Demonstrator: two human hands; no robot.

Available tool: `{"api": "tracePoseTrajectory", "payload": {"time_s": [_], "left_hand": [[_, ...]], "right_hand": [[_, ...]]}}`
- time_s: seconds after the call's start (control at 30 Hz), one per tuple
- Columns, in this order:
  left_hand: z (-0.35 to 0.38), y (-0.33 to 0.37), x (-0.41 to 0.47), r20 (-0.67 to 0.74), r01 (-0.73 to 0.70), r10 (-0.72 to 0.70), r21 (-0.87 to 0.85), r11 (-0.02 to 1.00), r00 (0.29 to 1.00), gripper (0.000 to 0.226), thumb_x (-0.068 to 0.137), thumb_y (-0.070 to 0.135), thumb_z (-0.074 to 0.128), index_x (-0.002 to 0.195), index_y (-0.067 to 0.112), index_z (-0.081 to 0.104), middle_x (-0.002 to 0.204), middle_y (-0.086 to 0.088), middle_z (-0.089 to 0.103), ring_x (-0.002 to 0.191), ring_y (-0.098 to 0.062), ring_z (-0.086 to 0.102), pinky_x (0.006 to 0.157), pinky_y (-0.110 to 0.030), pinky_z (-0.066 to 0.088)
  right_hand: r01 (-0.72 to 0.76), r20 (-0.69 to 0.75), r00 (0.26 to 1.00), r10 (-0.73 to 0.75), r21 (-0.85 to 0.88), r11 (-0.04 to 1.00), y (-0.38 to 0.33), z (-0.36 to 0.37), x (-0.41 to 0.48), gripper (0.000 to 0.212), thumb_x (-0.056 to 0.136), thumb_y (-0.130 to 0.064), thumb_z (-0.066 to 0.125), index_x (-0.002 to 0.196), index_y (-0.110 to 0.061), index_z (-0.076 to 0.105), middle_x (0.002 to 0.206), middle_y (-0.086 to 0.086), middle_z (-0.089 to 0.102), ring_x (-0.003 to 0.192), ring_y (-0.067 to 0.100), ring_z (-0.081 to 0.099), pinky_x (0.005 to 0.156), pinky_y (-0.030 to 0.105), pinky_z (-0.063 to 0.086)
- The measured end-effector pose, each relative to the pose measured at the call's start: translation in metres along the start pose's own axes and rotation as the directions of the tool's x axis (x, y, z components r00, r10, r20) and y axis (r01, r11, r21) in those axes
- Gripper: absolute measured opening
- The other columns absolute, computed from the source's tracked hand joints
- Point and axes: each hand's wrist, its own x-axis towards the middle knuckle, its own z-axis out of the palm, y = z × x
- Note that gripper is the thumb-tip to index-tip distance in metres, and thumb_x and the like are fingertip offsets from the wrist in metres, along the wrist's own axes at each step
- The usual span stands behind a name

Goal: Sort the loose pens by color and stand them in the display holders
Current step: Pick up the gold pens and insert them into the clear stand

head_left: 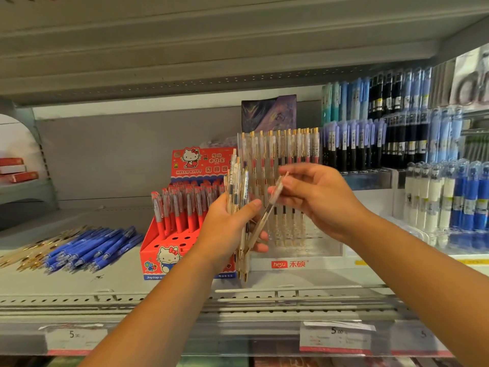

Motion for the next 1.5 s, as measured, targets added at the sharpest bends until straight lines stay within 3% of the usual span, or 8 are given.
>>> {"api": "tracePoseTrajectory", "payload": {"time_s": [0.13, 0.3, 0.47, 0.67, 0.83, 1.13, 1.33, 1.5], "left_hand": [[-0.001, -0.001, 0.002, -0.031, -0.005, 0.006, 0.031, 1.0, 0.999, 0.012, 0.095, 0.01, 0.062, 0.104, 0.01, 0.055, 0.073, -0.012, 0.062, 0.055, -0.027, 0.058, 0.049, -0.039, 0.055], [-0.002, -0.001, 0.002, -0.029, -0.006, 0.007, 0.041, 0.999, 1.0, 0.013, 0.095, 0.011, 0.062, 0.106, 0.012, 0.057, 0.076, -0.013, 0.06, 0.056, -0.027, 0.055, 0.052, -0.04, 0.054], [-0.002, -0.002, 0.002, -0.023, 0.003, -0.002, 0.045, 0.999, 1.0, 0.014, 0.095, 0.012, 0.063, 0.107, 0.013, 0.056, 0.075, -0.011, 0.061, 0.057, -0.027, 0.055, 0.054, -0.041, 0.055], [-0.002, -0.003, 0.003, -0.016, 0.001, 0.0, 0.059, 0.998, 1.0, 0.014, 0.094, 0.011, 0.062, 0.106, 0.017, 0.057, 0.078, -0.012, 0.062, 0.058, -0.027, 0.055, 0.055, -0.041, 0.054], [-0.003, -0.003, 0.003, -0.003, 0.009, -0.008, 0.069, 0.998, 1.0, 0.021, 0.093, 0.006, 0.06, 0.108, 0.02, 0.057, 0.08, -0.012, 0.065, 0.059, -0.027, 0.057, 0.055, -0.041, 0.055], [-0.001, 0.0, 0.0, -0.013, -0.019, 0.02, 0.053, 0.998, 1.0, 0.033, 0.09, -0.003, 0.055, 0.114, 0.019, 0.049, 0.08, -0.01, 0.069, 0.053, -0.024, 0.057, 0.051, -0.038, 0.054], [0.002, 0.002, -0.001, -0.002, -0.011, 0.011, 0.053, 0.999, 1.0, 0.032, 0.093, -0.004, 0.053, 0.112, 0.022, 0.051, 0.082, -0.011, 0.071, 0.055, -0.025, 0.06, 0.051, -0.039, 0.054], [0.002, 0.004, -0.003, -0.005, -0.008, 0.008, 0.03, 1.0, 1.0, 0.016, 0.094, 0.0, 0.057, 0.109, 0.004, 0.051, 0.08, -0.015, 0.067, 0.056, -0.027, 0.061, 0.051, -0.04, 0.055]], "right_hand": [[0.068, -0.158, 0.985, -0.074, -0.046, 0.997, -0.011, -0.02, 0.01, 0.016, 0.092, -0.003, 0.061, 0.107, -0.006, 0.065, 0.096, 0.013, 0.067, 0.079, 0.019, 0.072, 0.07, 0.031, 0.059], [0.171, -0.327, 0.901, -0.287, -0.34, 0.925, -0.008, -0.044, 0.018, 0.018, 0.09, -0.004, 0.066, 0.107, -0.011, 0.068, 0.089, 0.004, 0.071, 0.078, 0.015, 0.072, 0.062, 0.023, 0.059], [0.197, -0.368, 0.806, -0.463, -0.57, 0.797, 0.002, -0.06, 0.021, 0.022, 0.088, -0.009, 0.071, 0.109, -0.015, 0.067, 0.086, 0.0, 0.067, 0.077, 0.015, 0.068, 0.064, 0.025, 0.06], [0.188, -0.36, 0.75, -0.554, -0.687, 0.702, 0.004, -0.064, 0.024, 0.022, 0.087, -0.016, 0.073, 0.107, -0.017, 0.064, 0.085, -0.012, 0.063, 0.071, -0.01, 0.058, 0.066, 0.005, 0.048], [0.143, -0.309, 0.795, -0.522, -0.741, 0.656, 0.009, -0.06, 0.023, 0.015, 0.087, -0.015, 0.074, 0.097, -0.019, 0.064, 0.088, 0.001, 0.066, 0.078, 0.011, 0.064, 0.073, 0.029, 0.057], [0.088, -0.086, 0.95, -0.301, -0.849, 0.521, 0.022, -0.056, 0.022, 0.021, 0.088, -0.003, 0.069, 0.106, -0.014, 0.069, 0.092, 0.0, 0.067, 0.083, 0.017, 0.066, 0.077, 0.039, 0.06], [0.053, -0.094, 0.948, -0.305, -0.896, 0.441, 0.022, -0.059, 0.023, 0.029, 0.087, -0.002, 0.067, 0.11, -0.02, 0.067, 0.084, -0.018, 0.06, 0.075, -0.006, 0.059, 0.067, 0.012, 0.047], [0.018, -0.108, 0.941, -0.321, -0.93, 0.367, 0.018, -0.05, 0.016, 0.035, 0.09, -0.012, 0.062, 0.124, -0.02, 0.063, 0.102, -0.002, 0.069, 0.093, 0.017, 0.064, 0.084, 0.041, 0.057]]}}
